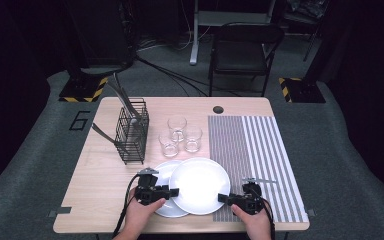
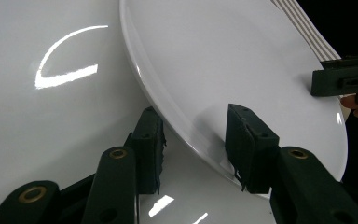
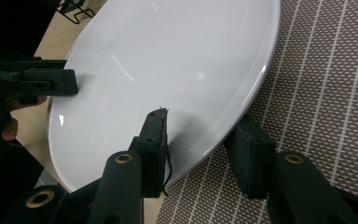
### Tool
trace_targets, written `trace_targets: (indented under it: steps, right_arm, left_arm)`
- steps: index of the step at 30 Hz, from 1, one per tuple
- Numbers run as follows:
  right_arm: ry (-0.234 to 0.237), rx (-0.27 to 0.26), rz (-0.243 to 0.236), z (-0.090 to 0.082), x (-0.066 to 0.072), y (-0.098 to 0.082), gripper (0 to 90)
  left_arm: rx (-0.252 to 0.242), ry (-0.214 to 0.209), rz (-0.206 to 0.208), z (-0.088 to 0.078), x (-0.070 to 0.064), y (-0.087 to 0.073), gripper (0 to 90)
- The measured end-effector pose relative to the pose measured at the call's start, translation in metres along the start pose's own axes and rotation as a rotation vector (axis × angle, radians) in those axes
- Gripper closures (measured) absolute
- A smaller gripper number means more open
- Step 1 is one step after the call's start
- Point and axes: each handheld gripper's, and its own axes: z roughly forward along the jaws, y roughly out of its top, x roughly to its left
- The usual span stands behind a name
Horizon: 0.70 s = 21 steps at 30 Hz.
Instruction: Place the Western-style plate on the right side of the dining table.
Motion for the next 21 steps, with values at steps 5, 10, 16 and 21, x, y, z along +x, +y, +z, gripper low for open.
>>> trace_targets:
  steps: [5, 10, 16, 21]
  right_arm:
    - [-0.003, -0.013, -0.003, -0.002, 0.001, 0.002, 59.3]
    - [-0.015, -0.02, -0.015, -0.004, 0.003, 0.003, 59.3]
    - [-0.016, -0.038, -0.02, -0.007, 0.006, 0.006, 59.5]
    - [-0.012, -0.049, -0.022, -0.01, 0.009, 0.009, 59.5]
  left_arm:
    - [-0.01, 0.007, 0.007, -0.002, -0.003, 0.002, 56.9]
    - [-0.017, 0.017, 0.018, -0.004, -0.006, 0.005, 57.3]
    - [-0.038, 0.029, 0.023, -0.007, -0.01, 0.01, 58.3]
    - [-0.051, 0.031, 0.016, -0.01, -0.012, 0.013, 58.8]
